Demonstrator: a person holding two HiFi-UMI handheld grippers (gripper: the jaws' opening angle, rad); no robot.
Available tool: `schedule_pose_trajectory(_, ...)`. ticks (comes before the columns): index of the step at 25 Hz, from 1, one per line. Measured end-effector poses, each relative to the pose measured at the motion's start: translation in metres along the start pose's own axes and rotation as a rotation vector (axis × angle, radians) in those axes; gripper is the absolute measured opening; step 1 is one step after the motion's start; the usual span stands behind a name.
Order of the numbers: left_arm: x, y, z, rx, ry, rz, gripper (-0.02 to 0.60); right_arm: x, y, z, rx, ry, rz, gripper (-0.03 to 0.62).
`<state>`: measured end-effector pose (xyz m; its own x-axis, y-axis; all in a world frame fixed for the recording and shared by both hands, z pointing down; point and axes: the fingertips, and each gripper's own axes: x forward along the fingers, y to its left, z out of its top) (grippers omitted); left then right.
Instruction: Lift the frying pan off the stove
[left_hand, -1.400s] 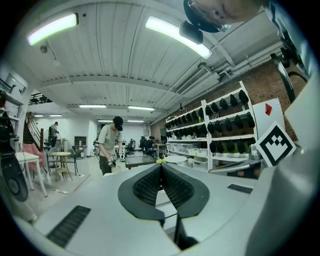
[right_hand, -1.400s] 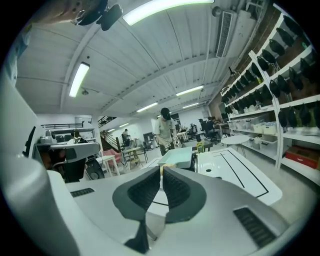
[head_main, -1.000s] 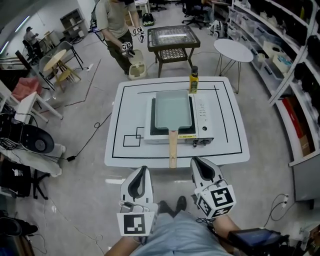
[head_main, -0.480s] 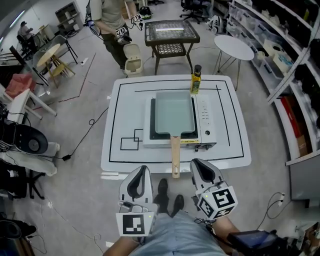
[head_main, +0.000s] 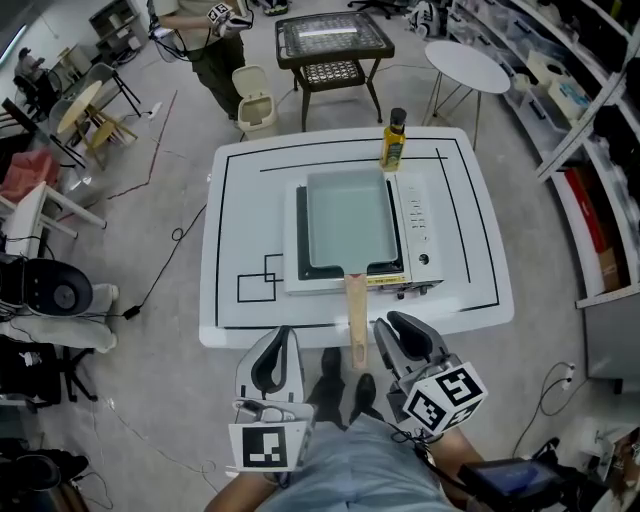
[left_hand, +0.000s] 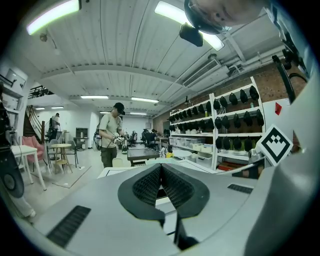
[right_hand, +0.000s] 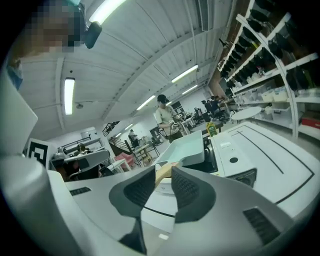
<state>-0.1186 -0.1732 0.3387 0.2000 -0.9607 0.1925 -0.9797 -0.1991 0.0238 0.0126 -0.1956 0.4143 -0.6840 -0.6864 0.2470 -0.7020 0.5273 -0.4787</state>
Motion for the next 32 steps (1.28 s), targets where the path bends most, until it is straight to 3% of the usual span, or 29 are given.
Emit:
schedule_pose_trajectory(2, 0.009, 0.003, -0.005, -0.004, 0.017, -0.009, 0.017, 0.008, 0.001, -0.006, 0.077, 0.025, 0.053, 0.170)
schedule_pose_trajectory(5, 0.022, 0.006, -0.012, -0.006, 0.041, -0.019, 0.017, 0.017, 0.000, -0.014, 0.211, 0.052, 0.116, 0.202)
schedule_pose_trajectory(18, 0.068, 0.028, -0.028, -0.007, 0.073, -0.036, 0.017, 0.050, -0.005, -0.020, 0.515, 0.123, 0.260, 0.215)
schedule_pose_trajectory(32, 0.107, 0.056, -0.047, -0.049, 0.133, -0.016, 0.017, 0.090, -0.003, -0.021, 0.655, 0.206, 0.307, 0.215)
